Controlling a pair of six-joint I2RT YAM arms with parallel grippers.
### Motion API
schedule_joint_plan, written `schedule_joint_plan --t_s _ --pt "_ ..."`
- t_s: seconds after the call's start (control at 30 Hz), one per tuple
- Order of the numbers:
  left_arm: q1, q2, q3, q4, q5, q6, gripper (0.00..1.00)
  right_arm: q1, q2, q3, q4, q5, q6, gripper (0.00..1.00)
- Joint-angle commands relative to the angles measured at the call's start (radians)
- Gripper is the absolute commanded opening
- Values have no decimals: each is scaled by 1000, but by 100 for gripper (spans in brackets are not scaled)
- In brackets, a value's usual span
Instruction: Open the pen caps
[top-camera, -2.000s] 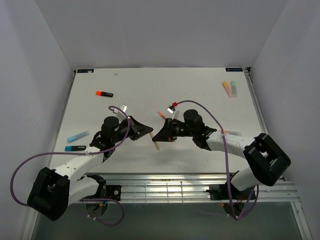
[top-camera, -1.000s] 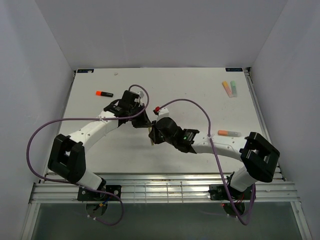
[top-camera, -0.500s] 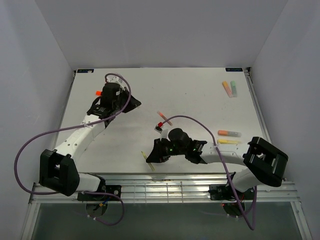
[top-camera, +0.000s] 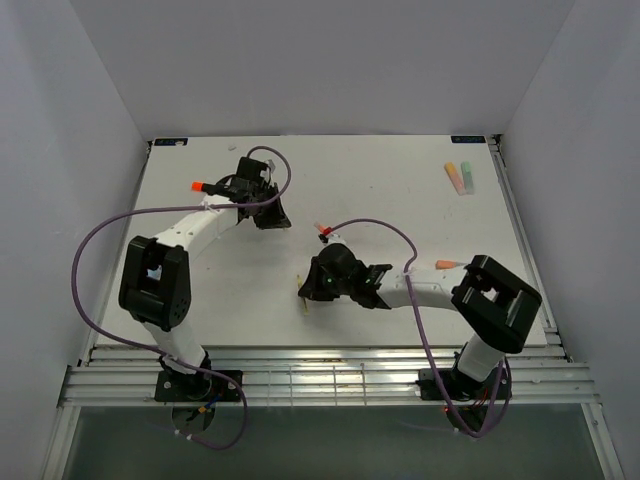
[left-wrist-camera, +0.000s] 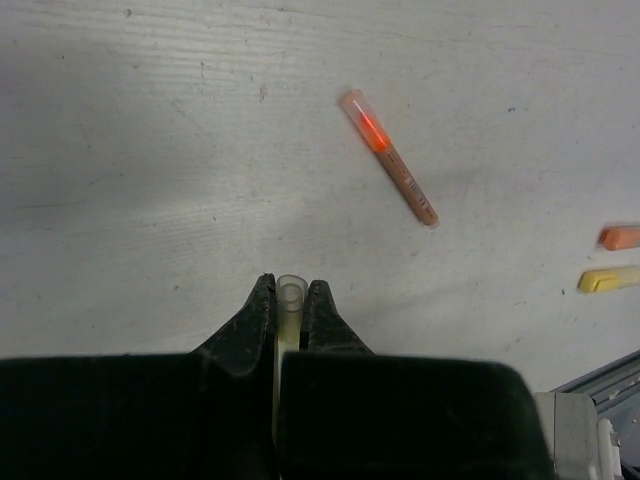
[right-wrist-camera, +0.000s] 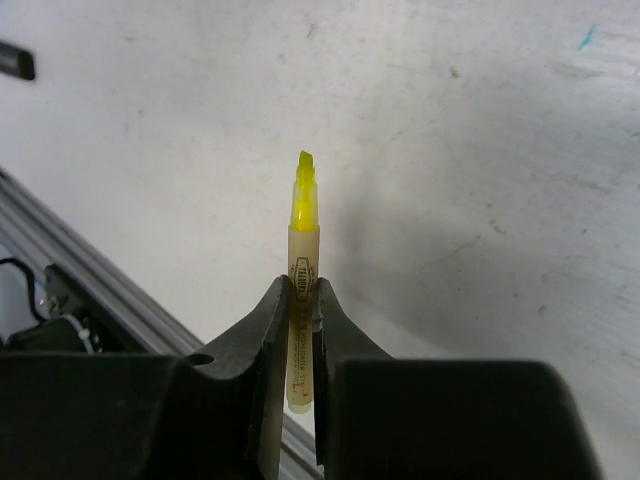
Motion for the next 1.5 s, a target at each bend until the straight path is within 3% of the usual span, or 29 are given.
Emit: schedule_joint_plan --t_s 0.0,0.47,0.97,1.2,1.33,1.47 --pt "-11 36 101 -66 -8 94 0 -6 42 74 -35 116 18 8" --pt "-46 261 181 -152 -63 116 0 -75 194 201 -35 122 -29 8" --pt "-71 343 245 -162 -78 93 2 -63 270 270 -77 136 -14 8" --pt "-85 349 232 -165 -93 82 9 -64 294 294 -97 125 -17 20" --pt "-85 349 224 -174 -119 77 19 -64 294 301 -123 142 -9 31" --pt "-85 360 227 -198 -133 74 24 -64 294 310 -160 159 -6 34"
